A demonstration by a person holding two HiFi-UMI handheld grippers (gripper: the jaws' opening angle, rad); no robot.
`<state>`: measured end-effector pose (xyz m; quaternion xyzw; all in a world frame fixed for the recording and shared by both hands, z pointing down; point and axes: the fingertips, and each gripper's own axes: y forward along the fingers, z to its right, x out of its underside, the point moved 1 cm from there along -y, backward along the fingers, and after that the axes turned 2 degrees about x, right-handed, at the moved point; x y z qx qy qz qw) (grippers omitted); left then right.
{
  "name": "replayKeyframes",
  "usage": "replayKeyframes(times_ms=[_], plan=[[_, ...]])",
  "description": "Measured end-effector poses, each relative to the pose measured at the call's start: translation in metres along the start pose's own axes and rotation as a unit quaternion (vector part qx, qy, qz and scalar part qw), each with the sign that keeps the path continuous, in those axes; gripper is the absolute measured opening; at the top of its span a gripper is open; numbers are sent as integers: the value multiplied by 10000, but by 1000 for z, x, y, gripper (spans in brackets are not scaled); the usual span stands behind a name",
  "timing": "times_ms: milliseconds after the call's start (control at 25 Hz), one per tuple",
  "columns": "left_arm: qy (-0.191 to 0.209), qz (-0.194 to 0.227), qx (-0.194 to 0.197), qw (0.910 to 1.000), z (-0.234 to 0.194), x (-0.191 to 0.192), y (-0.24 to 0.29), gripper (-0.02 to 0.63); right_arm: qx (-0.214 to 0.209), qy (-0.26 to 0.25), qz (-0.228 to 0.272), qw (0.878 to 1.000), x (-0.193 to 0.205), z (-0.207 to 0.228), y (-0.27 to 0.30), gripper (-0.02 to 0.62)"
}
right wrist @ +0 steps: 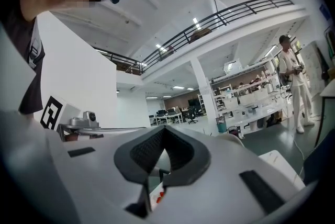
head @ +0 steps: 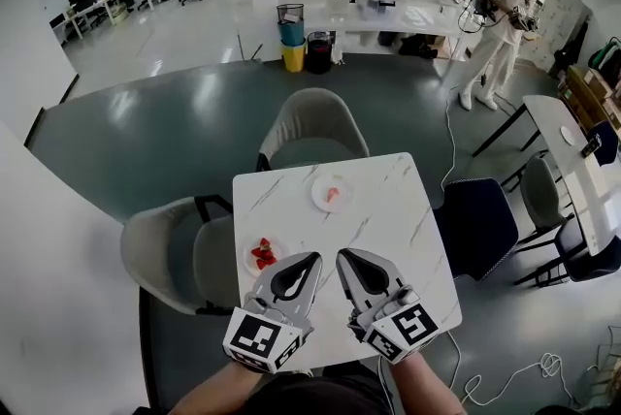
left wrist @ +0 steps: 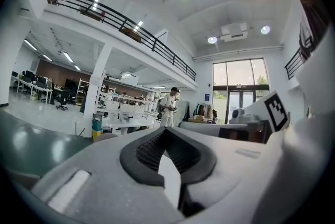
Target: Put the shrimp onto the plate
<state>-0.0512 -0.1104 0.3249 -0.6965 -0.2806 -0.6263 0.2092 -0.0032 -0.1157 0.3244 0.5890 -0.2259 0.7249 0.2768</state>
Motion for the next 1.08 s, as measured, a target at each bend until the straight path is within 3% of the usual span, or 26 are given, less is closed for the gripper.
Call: replayKeyframes(times_ms=[640, 1080], plan=[[142, 461, 57, 9988, 6, -36, -60, 8, 6, -326, 266, 9991, -28, -61, -16, 2], [203, 525, -51, 9984, -4, -45, -75, 8, -114, -592, 191, 9980, -30, -82, -6, 2]])
